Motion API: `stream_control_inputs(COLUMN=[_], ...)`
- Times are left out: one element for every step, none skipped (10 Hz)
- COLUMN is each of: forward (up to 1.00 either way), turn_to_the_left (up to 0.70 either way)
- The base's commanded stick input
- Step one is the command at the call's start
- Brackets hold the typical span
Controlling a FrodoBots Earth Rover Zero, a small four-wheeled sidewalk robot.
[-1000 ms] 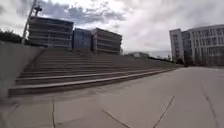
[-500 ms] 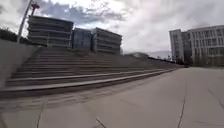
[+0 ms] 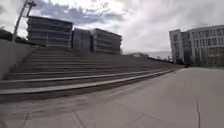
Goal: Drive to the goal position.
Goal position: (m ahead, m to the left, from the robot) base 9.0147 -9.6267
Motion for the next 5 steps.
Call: stream_control_inputs(forward=[0.70, 0.70, 0.70, 0.70, 0.70], turn_to_the_left=[0.01, 0.01, -0.11, -0.34, -0.34])
